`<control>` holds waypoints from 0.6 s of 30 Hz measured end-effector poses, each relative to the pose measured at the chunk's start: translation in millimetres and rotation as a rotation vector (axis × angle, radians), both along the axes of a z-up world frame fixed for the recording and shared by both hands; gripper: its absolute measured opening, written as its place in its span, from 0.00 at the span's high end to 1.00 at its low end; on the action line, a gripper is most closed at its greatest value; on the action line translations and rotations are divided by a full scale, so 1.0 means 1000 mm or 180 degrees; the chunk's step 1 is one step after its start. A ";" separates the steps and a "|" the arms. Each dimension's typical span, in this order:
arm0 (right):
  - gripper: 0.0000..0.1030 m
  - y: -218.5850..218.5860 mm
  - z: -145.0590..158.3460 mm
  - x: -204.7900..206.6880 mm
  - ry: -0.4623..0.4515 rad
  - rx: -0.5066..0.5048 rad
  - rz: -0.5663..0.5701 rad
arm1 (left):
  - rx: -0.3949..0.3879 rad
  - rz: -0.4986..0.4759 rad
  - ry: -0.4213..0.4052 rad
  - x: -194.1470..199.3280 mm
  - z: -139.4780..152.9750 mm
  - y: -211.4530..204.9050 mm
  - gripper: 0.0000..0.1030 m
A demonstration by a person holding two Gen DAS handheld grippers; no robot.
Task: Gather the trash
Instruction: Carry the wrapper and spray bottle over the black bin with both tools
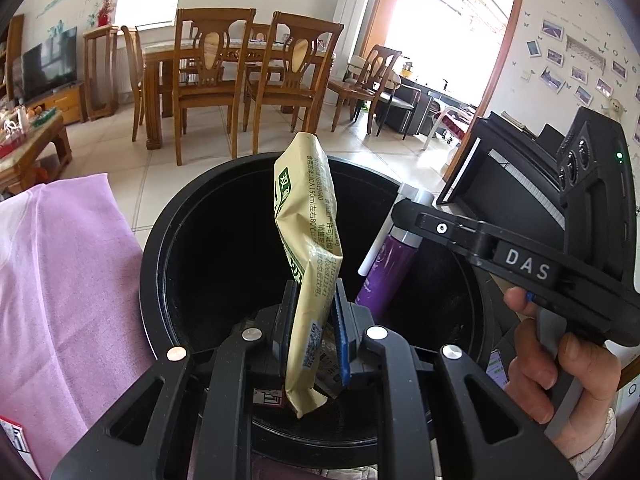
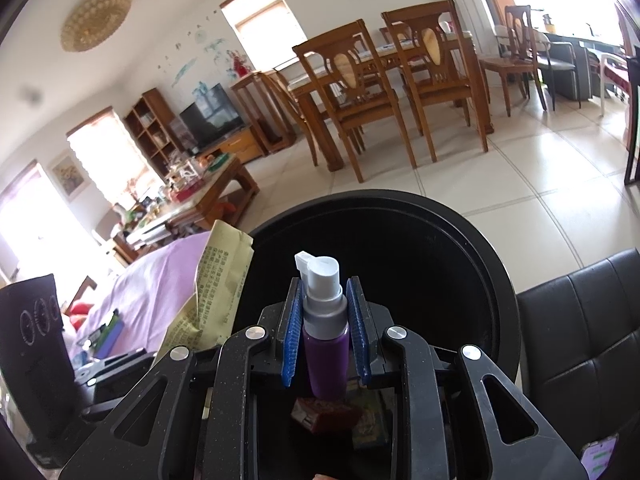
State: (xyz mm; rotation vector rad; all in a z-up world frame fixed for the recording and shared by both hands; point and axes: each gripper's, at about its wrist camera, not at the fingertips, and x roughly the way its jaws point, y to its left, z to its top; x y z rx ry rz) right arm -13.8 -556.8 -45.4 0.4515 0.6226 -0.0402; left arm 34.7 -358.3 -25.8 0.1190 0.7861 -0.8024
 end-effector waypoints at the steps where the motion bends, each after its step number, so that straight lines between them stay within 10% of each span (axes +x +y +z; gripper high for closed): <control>1: 0.77 0.000 -0.001 0.001 0.0007 -0.0007 0.0000 | 0.0004 -0.0001 -0.0007 0.000 0.000 0.000 0.82; 18: 0.77 0.014 -0.014 0.011 0.0128 -0.0047 0.0025 | 0.0049 -0.0033 -0.0061 -0.004 -0.003 -0.005 0.81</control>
